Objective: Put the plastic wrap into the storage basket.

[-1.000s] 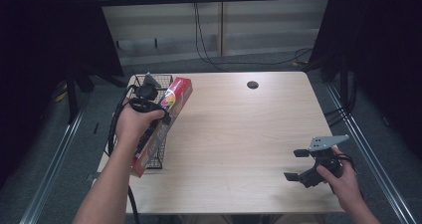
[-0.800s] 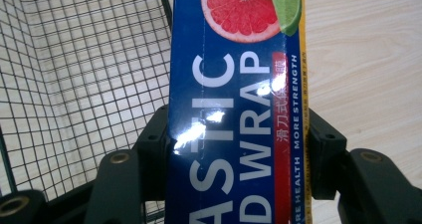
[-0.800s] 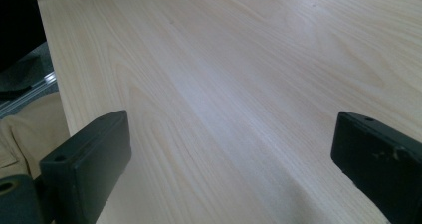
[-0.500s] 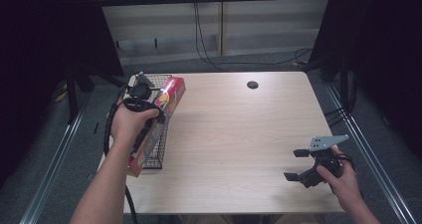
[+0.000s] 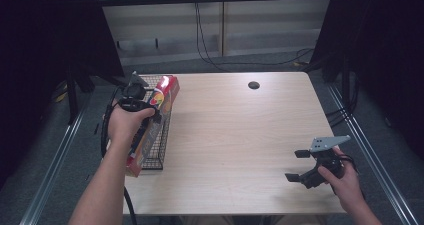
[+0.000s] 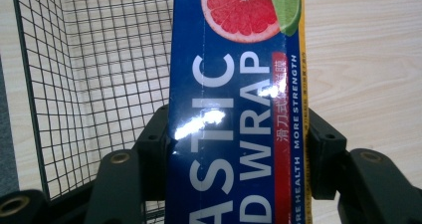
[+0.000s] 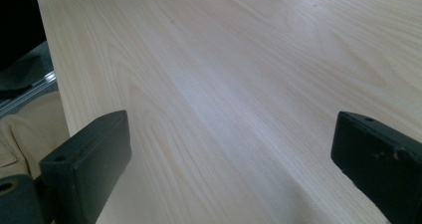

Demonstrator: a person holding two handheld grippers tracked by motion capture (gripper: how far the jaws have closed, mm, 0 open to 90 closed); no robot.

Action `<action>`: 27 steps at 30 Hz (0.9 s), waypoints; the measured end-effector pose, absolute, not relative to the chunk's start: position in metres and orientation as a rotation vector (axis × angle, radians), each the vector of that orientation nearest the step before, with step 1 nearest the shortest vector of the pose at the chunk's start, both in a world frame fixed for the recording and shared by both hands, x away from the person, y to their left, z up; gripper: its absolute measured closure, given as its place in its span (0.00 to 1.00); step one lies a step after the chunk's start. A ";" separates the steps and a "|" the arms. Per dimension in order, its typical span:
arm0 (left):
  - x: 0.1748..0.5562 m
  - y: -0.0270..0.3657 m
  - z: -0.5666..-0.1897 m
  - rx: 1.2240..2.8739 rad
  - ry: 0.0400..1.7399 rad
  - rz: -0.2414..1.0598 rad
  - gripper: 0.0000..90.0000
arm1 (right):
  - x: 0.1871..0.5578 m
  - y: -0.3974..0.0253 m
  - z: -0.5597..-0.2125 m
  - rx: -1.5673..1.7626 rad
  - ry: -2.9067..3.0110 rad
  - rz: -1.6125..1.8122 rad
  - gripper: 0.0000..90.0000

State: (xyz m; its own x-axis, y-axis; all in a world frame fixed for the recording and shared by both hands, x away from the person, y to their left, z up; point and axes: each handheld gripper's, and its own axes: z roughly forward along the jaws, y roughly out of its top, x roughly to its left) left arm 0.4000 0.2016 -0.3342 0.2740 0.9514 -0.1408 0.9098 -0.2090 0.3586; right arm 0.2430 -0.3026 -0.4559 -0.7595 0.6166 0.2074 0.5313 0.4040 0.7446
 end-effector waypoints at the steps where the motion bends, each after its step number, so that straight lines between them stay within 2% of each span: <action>1: 0.400 0.203 -0.335 2.170 1.700 0.158 0.48 | 0.243 -0.303 -0.456 1.047 2.547 1.288 0.03; 27: 0.406 0.223 -0.355 2.088 1.834 0.204 0.48 | 0.244 -0.301 -0.458 1.029 2.563 1.281 0.03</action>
State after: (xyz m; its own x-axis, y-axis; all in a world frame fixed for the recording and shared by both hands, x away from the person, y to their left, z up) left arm 0.4061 0.2233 -0.3550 0.1502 0.9810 -0.1224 0.9303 -0.0984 0.3533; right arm 0.2439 -0.3006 -0.4578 -0.7674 0.6084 0.2024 0.5271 0.4188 0.7395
